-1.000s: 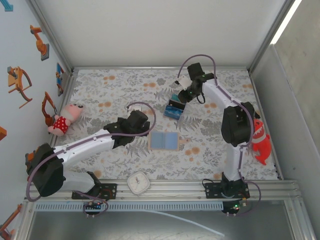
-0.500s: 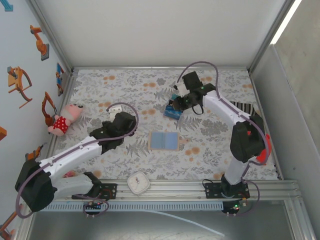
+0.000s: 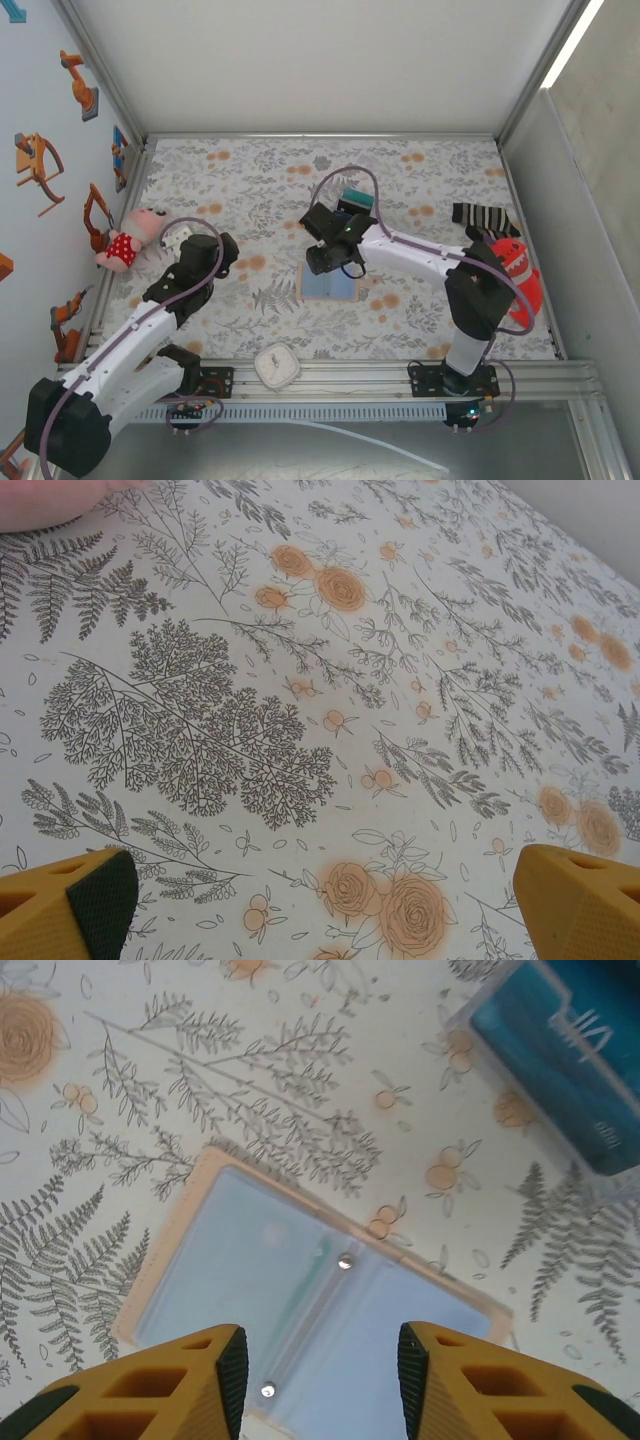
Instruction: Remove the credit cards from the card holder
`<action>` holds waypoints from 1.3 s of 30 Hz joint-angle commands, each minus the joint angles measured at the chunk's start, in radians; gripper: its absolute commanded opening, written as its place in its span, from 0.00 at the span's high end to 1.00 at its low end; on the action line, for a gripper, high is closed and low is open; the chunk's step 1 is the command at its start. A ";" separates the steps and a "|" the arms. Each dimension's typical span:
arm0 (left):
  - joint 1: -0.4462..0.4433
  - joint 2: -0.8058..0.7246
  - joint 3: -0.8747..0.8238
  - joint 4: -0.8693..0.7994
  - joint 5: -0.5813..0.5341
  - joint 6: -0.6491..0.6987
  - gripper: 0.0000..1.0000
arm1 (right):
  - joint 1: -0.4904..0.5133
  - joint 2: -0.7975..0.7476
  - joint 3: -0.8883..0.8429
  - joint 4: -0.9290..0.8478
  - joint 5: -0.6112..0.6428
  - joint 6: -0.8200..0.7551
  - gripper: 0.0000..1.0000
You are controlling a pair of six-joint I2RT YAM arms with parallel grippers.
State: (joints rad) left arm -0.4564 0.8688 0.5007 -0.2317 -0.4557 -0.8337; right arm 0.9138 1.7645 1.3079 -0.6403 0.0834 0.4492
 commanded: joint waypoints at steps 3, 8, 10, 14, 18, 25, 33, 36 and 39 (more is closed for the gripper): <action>0.016 -0.032 -0.010 0.007 0.029 -0.005 0.03 | 0.071 0.094 0.042 -0.028 0.054 0.110 0.55; 0.024 -0.036 -0.016 0.007 0.047 0.001 0.03 | 0.103 0.138 0.050 0.008 0.016 0.125 0.43; 0.026 -0.035 -0.019 0.007 0.051 -0.001 0.03 | 0.107 0.147 0.051 0.019 0.006 0.129 0.43; 0.027 -0.037 -0.027 0.006 0.056 -0.007 0.03 | 0.108 0.163 0.053 0.019 0.004 0.132 0.43; 0.028 -0.037 -0.028 0.003 0.058 -0.011 0.03 | 0.108 0.178 0.051 0.030 -0.003 0.132 0.42; 0.029 -0.023 -0.021 -0.006 0.062 -0.015 0.03 | 0.107 0.193 0.053 0.049 -0.028 0.128 0.42; 0.029 -0.019 -0.018 -0.007 0.068 -0.016 0.03 | 0.107 0.217 0.019 0.038 -0.020 0.125 0.44; 0.030 -0.019 -0.017 -0.006 0.068 -0.014 0.03 | 0.107 0.218 0.003 0.040 -0.026 0.128 0.46; 0.029 -0.017 -0.015 -0.006 0.068 -0.014 0.03 | 0.108 0.206 -0.015 0.052 -0.038 0.133 0.48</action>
State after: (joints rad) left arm -0.4313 0.8486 0.4839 -0.2321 -0.3943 -0.8352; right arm 1.0161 1.9633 1.3273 -0.5858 0.0647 0.5610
